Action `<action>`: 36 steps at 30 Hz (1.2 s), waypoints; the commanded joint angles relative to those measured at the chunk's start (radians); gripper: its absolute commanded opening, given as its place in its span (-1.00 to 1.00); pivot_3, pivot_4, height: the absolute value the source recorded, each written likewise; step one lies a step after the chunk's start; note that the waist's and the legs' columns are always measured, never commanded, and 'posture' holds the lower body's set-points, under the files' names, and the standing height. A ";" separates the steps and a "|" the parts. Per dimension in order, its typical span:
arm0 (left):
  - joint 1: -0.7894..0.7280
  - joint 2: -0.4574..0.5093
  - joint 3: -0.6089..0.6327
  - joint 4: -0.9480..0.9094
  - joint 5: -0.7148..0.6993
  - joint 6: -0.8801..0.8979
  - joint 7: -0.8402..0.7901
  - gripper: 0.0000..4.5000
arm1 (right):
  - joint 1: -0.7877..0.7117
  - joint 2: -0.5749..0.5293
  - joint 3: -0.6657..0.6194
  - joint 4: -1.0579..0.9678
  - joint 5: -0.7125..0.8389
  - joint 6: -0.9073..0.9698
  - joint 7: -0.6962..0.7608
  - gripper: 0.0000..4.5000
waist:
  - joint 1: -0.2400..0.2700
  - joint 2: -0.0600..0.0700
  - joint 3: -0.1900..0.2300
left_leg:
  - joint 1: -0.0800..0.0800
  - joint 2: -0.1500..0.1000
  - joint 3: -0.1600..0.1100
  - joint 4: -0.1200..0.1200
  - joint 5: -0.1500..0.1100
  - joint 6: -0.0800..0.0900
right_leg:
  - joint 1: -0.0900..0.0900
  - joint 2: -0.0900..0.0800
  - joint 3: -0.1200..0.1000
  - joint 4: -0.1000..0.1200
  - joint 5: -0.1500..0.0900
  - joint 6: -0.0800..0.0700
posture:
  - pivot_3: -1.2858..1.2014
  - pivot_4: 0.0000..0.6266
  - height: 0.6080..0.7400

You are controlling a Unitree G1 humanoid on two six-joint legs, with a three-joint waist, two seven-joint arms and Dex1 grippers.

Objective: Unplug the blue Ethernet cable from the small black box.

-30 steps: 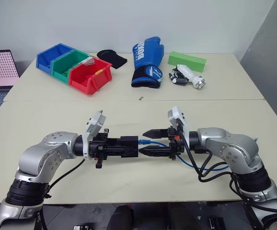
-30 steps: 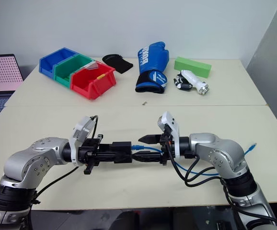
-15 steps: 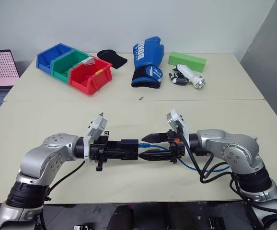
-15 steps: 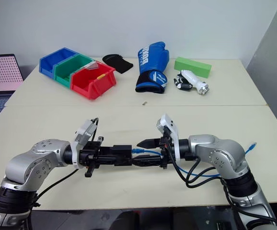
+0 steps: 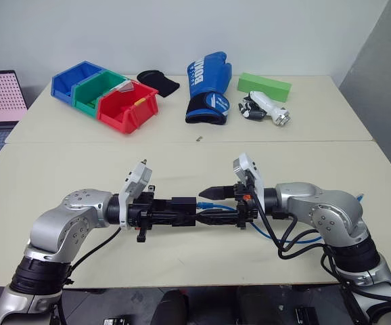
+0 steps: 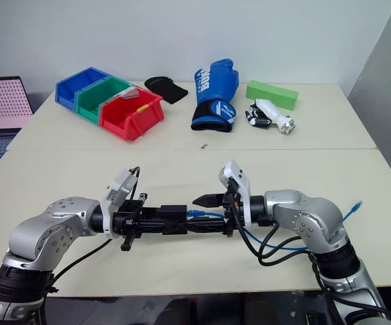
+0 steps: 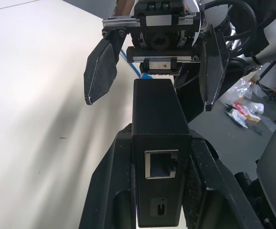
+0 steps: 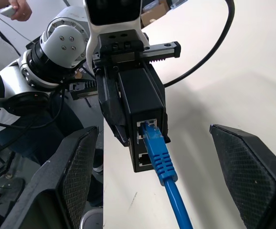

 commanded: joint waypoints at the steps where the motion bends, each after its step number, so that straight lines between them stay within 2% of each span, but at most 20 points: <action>1: 0.003 0.003 0.009 -0.036 -0.006 -0.011 -0.002 -0.66 | -0.003 0.001 -0.016 -0.031 0.007 -0.006 0.000 0.59 | 0.000 0.000 0.000 | 0.000 0.000 0.000 0.000 0.000 0.000 | 0.000 0.000 0.000 0.000 0.000 0.000 | 0.03 -0.52 1.00; 9: 0.005 -0.006 0.013 -0.036 -0.009 -0.013 0.009 -0.66 | -0.003 -0.008 -0.007 -0.033 -0.004 -0.018 0.013 0.59 | 0.000 0.000 0.000 | 0.000 0.000 0.000 0.000 0.000 0.000 | 0.000 0.000 0.000 0.000 0.000 0.000 | 0.03 -0.52 1.00; 12: 0.004 -0.015 0.025 -0.035 -0.019 -0.008 0.024 -0.66 | 0.004 0.017 -0.025 -0.027 -0.033 -0.084 -0.001 0.59 | 0.000 0.000 0.000 | 0.000 0.000 0.000 0.000 0.000 0.000 | 0.000 0.000 0.000 0.000 0.000 0.000 | 0.03 -0.52 1.00; 16: 0.018 -0.017 0.046 -0.039 -0.026 -0.011 0.045 -0.66 | 0.041 0.095 -0.103 0.009 -0.111 -0.231 -0.110 0.59 | -0.001 0.000 0.000 | 0.000 0.000 0.000 0.000 0.000 0.000 | 0.000 0.000 0.000 0.000 0.000 0.000 | 0.03 -0.52 1.00; 21: 0.026 -0.015 0.058 -0.039 -0.024 -0.018 0.052 -0.66 | 0.117 0.093 -0.092 -0.008 -0.199 -0.372 -0.090 0.59 | 0.001 0.000 0.000 | 0.000 0.000 0.000 -0.001 0.000 0.000 | 0.000 0.000 0.000 -0.001 0.000 0.000 | 0.03 -0.52 1.00; 28: -0.042 -0.012 0.020 0.020 0.003 -0.045 -0.016 -0.66 | 0.120 0.076 -0.104 -0.059 -0.012 -0.203 -0.030 0.59 | 0.000 0.000 0.000 | 0.000 0.000 0.000 -0.001 0.000 0.000 | 0.000 0.000 0.000 0.000 0.000 0.000 | 0.03 -0.52 1.00; 32: -0.073 -0.006 0.002 0.063 0.032 -0.073 -0.054 -0.66 | 0.101 0.035 -0.096 -0.061 0.029 -0.142 0.006 0.59 | 0.000 0.000 0.000 | 0.000 0.000 0.000 -0.001 0.000 0.000 | 0.000 0.001 0.000 0.000 0.000 0.000 | 0.03 -0.52 1.00; 36: -0.089 -0.010 -0.005 0.086 0.049 -0.089 -0.072 -0.66 | 0.095 0.023 -0.078 -0.050 0.004 -0.136 -0.008 0.59 | 0.000 0.000 0.000 | 0.000 -0.001 0.000 -0.001 0.000 0.000 | 0.000 0.001 0.000 -0.001 0.000 0.000 | 0.03 -0.52 1.00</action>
